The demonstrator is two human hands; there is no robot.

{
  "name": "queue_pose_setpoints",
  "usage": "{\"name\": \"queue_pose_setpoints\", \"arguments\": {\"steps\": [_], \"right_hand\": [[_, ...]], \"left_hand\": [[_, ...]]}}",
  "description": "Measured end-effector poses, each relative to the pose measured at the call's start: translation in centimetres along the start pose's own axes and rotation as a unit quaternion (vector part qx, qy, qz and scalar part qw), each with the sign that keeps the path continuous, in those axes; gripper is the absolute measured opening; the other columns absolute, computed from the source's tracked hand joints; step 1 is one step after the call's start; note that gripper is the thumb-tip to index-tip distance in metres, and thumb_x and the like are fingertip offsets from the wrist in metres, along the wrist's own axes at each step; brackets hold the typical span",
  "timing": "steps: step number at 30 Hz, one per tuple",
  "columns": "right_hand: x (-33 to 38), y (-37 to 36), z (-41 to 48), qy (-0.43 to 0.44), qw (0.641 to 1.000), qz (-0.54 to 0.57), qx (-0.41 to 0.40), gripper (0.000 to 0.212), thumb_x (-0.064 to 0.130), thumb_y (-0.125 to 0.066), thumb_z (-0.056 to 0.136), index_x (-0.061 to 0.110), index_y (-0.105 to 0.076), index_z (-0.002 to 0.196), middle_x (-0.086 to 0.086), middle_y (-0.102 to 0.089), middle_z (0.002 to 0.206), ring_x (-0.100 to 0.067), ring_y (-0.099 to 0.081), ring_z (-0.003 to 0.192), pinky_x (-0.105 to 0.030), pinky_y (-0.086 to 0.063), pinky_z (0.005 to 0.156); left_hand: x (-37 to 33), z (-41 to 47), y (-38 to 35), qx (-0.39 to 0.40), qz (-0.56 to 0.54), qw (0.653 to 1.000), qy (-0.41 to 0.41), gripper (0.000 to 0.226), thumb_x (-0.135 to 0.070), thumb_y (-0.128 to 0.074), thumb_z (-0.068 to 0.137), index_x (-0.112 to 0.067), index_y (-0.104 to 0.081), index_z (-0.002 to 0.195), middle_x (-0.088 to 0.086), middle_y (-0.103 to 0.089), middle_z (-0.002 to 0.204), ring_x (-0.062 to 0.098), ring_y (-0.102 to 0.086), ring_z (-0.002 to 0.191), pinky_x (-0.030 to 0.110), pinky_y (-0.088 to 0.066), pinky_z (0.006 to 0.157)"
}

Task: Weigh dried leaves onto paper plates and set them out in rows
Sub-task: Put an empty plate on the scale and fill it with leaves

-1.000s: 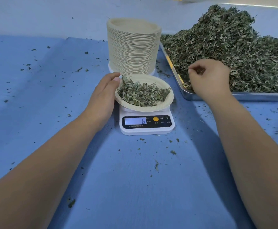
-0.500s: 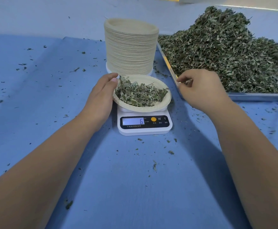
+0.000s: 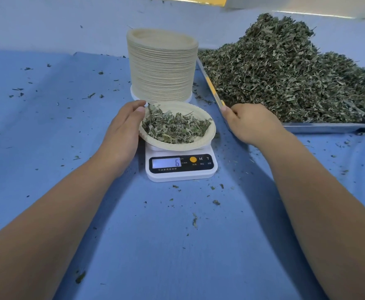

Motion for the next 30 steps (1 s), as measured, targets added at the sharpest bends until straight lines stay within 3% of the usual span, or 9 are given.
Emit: {"name": "queue_pose_setpoints", "arguments": {"steps": [3,8,15,21,25,27,30], "right_hand": [[0.1,0.1,-0.2,0.022,0.999,0.019,-0.018,0.051,0.055,-0.033,0.105,0.018,-0.047,0.072,-0.004,-0.053,0.067,-0.021,-0.050,0.062,-0.029,-0.025,0.050],[0.3,-0.5,-0.3,0.022,0.999,0.023,-0.035,0.059,0.060,-0.034,0.103,0.016,-0.044,0.065,-0.005,-0.051,0.062,-0.022,-0.048,0.058,-0.030,-0.025,0.049],[0.7,1.6,1.5,0.019,0.992,0.088,-0.093,0.057,0.046,-0.046,0.104,0.011,-0.042,0.058,-0.007,-0.041,0.051,-0.026,-0.040,0.051,-0.031,-0.027,0.048],[6.9,5.6,2.0,0.085,0.963,0.201,-0.157,0.058,0.049,-0.048,0.101,0.018,-0.031,0.055,0.004,-0.030,0.048,-0.012,-0.025,0.044,-0.033,-0.021,0.049],[11.1,5.3,1.4,0.150,0.972,0.168,-0.064,0.053,0.054,-0.045,0.102,0.018,-0.049,0.064,-0.003,-0.057,0.061,-0.017,-0.049,0.055,-0.032,-0.037,0.056],[11.8,4.2,1.3,0.158,0.979,0.127,0.001,0.045,0.053,-0.050,0.100,0.015,-0.060,0.078,0.000,-0.063,0.070,-0.015,-0.059,0.066,-0.032,-0.047,0.062],[11.4,3.2,1.2,0.162,0.979,0.126,0.022,0.032,0.049,-0.058,0.098,0.019,-0.066,0.093,0.005,-0.069,0.086,-0.012,-0.063,0.084,-0.028,-0.050,0.073]], "left_hand": [[-0.1,0.0,0.0,-0.002,0.000,1.000,0.000,0.032,-0.057,-0.043,0.084,-0.057,-0.061,0.110,-0.021,-0.060,0.138,0.005,-0.053,0.132,0.044,-0.039,0.118],[-0.1,-0.1,0.0,-0.001,-0.002,1.000,0.003,0.029,-0.056,-0.043,0.085,-0.059,-0.061,0.107,-0.021,-0.060,0.138,0.005,-0.053,0.132,0.044,-0.039,0.118],[0.0,0.0,0.1,-0.005,-0.007,1.000,0.012,0.035,-0.068,-0.045,0.072,-0.065,-0.064,0.101,-0.023,-0.062,0.134,0.005,-0.055,0.130,0.044,-0.040,0.117],[0.1,0.1,0.1,-0.002,-0.002,1.000,0.015,0.035,-0.068,-0.044,0.073,-0.065,-0.063,0.103,-0.025,-0.063,0.131,0.001,-0.057,0.127,0.042,-0.040,0.117],[0.0,0.1,0.0,-0.006,-0.004,1.000,0.013,0.039,-0.064,-0.046,0.078,-0.056,-0.063,0.112,-0.025,-0.063,0.130,0.000,-0.057,0.125,0.041,-0.041,0.117],[0.1,0.1,0.0,-0.010,-0.005,1.000,0.011,0.035,-0.058,-0.045,0.085,-0.054,-0.063,0.115,-0.027,-0.064,0.128,-0.003,-0.058,0.123,0.040,-0.042,0.116],[0.0,0.1,0.0,-0.014,-0.003,1.000,0.012,0.036,-0.057,-0.044,0.086,-0.054,-0.063,0.117,-0.031,-0.062,0.125,-0.006,-0.057,0.121,0.039,-0.043,0.115]]}}
Point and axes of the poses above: each hand's wrist, its own z-axis towards the middle knuckle, its own y-axis out of the back of the hand, x = y × z, the point moved 4 cm from there along z, towards the middle knuckle
